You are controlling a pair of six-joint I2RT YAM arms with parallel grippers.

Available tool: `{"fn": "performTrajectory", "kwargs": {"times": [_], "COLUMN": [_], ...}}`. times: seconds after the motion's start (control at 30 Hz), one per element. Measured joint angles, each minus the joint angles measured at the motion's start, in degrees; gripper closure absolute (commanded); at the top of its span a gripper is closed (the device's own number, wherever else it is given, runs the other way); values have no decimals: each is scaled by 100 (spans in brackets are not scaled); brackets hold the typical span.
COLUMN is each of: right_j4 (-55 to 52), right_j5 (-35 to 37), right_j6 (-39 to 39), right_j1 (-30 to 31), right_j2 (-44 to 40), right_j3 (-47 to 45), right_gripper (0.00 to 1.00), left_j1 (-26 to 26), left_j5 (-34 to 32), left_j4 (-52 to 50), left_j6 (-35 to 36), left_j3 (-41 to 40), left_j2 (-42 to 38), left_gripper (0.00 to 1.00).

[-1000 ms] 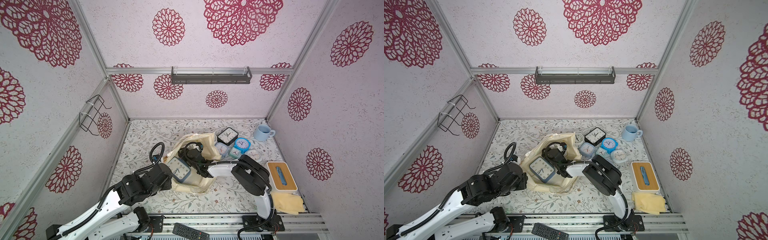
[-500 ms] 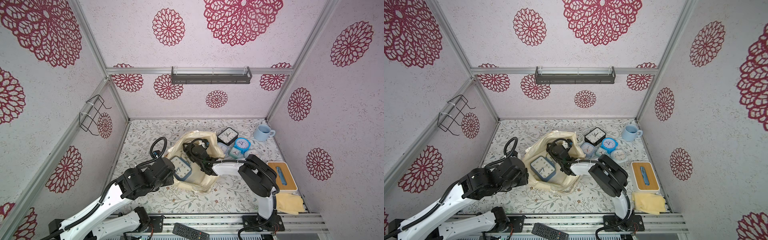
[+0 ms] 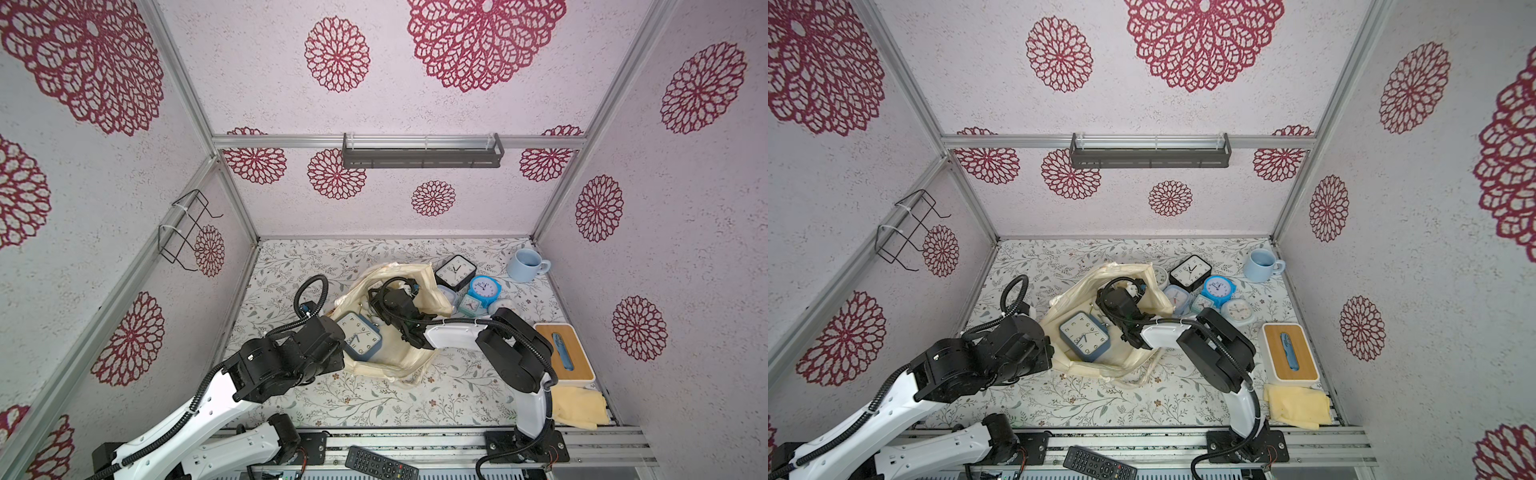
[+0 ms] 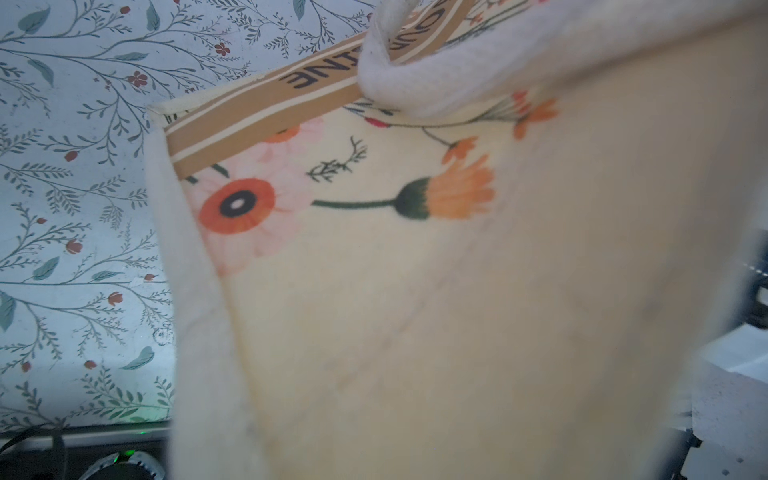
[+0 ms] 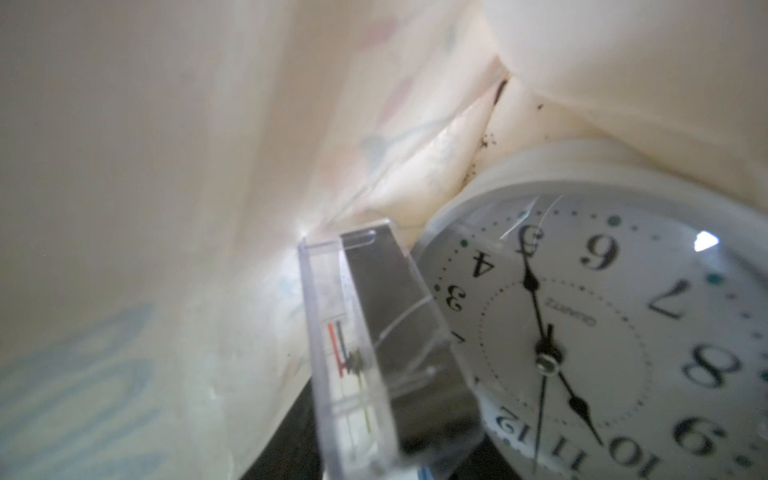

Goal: Take the alarm clock out of the canvas bag
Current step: Pick up the alarm from the canvas bag, then place the alarm at the center of the board.

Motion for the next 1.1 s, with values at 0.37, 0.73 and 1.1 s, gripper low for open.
{"fn": "performTrajectory", "kwargs": {"times": [0.37,0.73,1.1], "right_j4": [-472,-1858,-3611], "right_j5": [-160,-1360,-2000], "right_j6": [-326,-1856,-3639], "right_j1": [9,511,562], "right_j2": [-125,-1563,-4345], "right_j3": [168,317,166], "right_gripper": [72,71,71], "left_j1": [-4,-22,37], "left_j5": [-138,-914,-1370], "left_j4": [-44,-931,-1768], "left_j6": [-74,-691,-1014], "left_j3": [46,96,531], "left_j2": [0,-299,-573], "left_gripper": [100,100,100]}}
